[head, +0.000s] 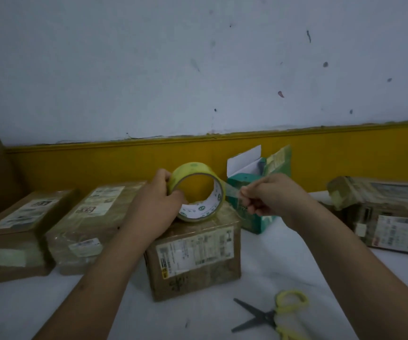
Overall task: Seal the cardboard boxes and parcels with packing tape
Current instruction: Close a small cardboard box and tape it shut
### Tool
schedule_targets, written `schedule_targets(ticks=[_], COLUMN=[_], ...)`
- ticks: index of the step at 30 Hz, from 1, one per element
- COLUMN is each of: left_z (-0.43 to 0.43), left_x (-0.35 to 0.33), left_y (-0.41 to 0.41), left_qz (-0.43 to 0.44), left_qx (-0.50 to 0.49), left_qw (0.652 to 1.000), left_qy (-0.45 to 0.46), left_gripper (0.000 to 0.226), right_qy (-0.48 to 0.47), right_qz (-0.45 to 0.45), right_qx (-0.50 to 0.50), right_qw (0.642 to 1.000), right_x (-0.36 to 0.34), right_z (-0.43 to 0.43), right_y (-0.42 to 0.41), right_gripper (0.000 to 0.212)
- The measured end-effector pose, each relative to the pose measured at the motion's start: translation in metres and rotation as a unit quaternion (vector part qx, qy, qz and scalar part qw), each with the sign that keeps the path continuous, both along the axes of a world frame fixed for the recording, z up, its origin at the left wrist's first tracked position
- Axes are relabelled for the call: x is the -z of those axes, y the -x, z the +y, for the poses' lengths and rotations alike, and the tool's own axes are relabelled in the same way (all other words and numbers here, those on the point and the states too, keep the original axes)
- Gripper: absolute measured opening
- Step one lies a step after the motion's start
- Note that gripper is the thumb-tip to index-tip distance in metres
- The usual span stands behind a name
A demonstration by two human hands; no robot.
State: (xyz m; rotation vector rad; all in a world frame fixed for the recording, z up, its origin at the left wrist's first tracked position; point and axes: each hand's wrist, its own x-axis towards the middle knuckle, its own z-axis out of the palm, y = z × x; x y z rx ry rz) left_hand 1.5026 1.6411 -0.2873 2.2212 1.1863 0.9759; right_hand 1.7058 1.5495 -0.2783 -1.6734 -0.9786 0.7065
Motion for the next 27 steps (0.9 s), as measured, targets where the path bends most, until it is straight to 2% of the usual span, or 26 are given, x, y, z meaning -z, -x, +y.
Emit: schedule_targets(ticks=[4, 9, 15, 20, 22, 27], left_z=[0.001, 0.000, -0.001, -0.002, -0.004, -0.001], left_x=[0.004, 0.009, 0.010, 0.010, 0.011, 0.015], left_y=[-0.001, -0.001, -0.003, -0.001, -0.001, 0.000], left_qz=[-0.114, -0.191, -0.179, -0.139, -0.117, -0.095], left_qx=[-0.004, -0.012, 0.044, 0.087, 0.099, 0.111], left_qw=[0.992, 0.981, 0.982, 0.986, 0.988, 0.989], left_qy=[0.060, 0.033, 0.038, 0.040, 0.029, 0.022], left_gripper=[0.009, 0.018, 0.008, 0.013, 0.012, 0.020], right_qy=[0.003, 0.022, 0.067, 0.123, 0.149, 0.169], right_qz=[0.024, 0.027, 0.035, 0.049, 0.020, -0.168], right_qx=[0.000, 0.020, 0.030, 0.028, 0.007, -0.040], right_qw=[1.000, 0.999, 0.997, 0.991, 0.989, 0.970], right_x=[0.001, 0.003, 0.020, 0.031, 0.039, 0.049], right_z=[0.001, 0.003, 0.010, 0.016, 0.019, 0.030], right_y=[-0.002, -0.003, -0.005, -0.006, -0.005, 0.005], right_gripper=[0.018, 0.018, 0.013, 0.014, 0.014, 0.018])
